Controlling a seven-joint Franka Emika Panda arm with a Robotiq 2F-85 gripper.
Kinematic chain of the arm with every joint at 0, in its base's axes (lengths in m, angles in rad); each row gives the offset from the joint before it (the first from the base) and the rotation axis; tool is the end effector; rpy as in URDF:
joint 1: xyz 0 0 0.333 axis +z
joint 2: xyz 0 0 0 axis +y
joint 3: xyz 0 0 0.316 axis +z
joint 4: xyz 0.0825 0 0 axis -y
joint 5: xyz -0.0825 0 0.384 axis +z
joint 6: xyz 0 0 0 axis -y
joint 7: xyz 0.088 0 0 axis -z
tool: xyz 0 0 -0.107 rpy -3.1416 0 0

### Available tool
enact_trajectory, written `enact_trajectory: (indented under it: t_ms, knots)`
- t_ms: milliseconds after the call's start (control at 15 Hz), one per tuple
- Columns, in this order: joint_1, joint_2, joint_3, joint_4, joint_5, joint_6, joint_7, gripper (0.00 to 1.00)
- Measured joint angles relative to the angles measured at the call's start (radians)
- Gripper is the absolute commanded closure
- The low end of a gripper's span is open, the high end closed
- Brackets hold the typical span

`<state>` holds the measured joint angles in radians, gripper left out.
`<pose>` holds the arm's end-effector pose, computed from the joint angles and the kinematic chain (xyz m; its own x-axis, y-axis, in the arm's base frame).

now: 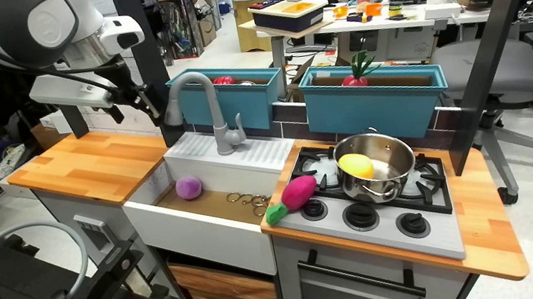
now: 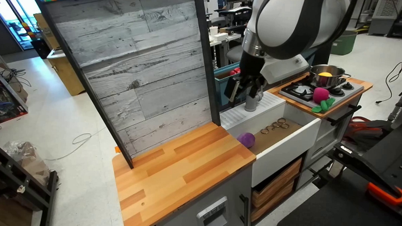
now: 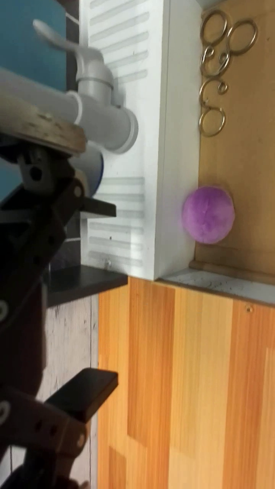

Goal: Move the grey faucet to the left

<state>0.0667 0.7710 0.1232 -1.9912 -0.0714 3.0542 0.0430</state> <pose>0.6027 0.1201 0.1025 0.9442 0.1509 0.2928 0.1790 -0.9812 -0.0715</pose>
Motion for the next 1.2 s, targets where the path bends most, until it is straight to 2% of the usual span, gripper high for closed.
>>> enact_trajectory:
  t_ms: [200,400,667,1000,1200]
  knots:
    - [-0.007,-0.001,0.064,0.008,-0.002,0.0,-0.027,0.0]
    - [-0.013,-0.001,0.086,0.027,-0.003,-0.008,-0.047,0.0]
    - [-0.061,-0.019,0.11,0.031,0.01,-0.103,-0.057,0.0]
    - [-0.077,-0.133,0.081,-0.006,0.084,-0.324,-0.038,0.0]
    - [-0.046,-0.245,0.014,-0.056,0.089,-0.414,0.043,0.0]
